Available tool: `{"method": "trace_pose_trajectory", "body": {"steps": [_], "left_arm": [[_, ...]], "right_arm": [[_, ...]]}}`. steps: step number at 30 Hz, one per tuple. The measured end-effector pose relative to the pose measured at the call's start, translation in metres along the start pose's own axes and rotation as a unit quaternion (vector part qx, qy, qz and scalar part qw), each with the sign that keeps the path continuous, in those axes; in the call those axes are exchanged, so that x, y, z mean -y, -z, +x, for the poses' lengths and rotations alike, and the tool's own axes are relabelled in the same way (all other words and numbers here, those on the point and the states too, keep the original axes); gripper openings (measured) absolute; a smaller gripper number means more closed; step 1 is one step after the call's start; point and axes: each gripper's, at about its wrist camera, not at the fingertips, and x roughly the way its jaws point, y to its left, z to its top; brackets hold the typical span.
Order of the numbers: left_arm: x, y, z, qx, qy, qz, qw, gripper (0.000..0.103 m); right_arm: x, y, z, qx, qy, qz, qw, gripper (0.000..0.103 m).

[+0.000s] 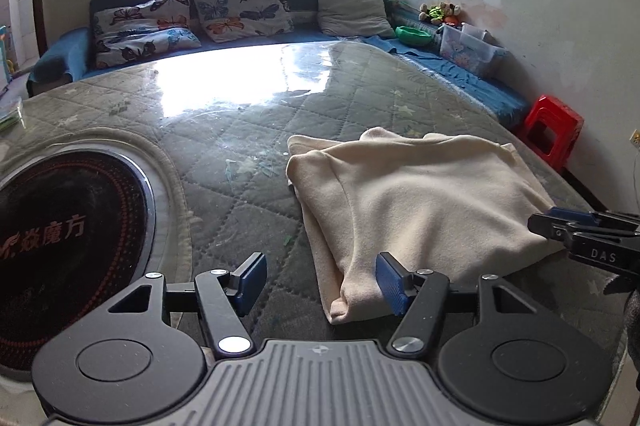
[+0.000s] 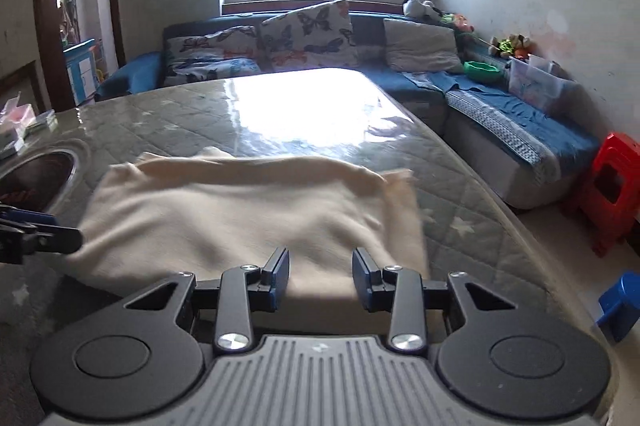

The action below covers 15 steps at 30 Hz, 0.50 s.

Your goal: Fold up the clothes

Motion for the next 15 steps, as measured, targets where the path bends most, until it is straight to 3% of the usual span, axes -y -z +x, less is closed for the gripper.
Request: {"method": "trace_pose_trajectory", "body": {"steps": [10, 13, 15], "left_arm": [[0.015, 0.014, -0.009, 0.006, -0.041, -0.011, 0.9991, 0.065], [0.018, 0.016, -0.016, 0.006, -0.051, -0.015, 0.9986, 0.073], [0.02, 0.019, -0.02, 0.005, -0.053, -0.017, 0.9984, 0.077]], "right_arm": [[0.009, 0.013, -0.011, 0.012, -0.033, -0.035, 0.999, 0.035], [0.005, 0.013, -0.025, 0.025, -0.041, -0.047, 0.998, 0.036], [0.002, 0.015, -0.033, 0.029, -0.039, -0.056, 0.997, 0.044]]}}
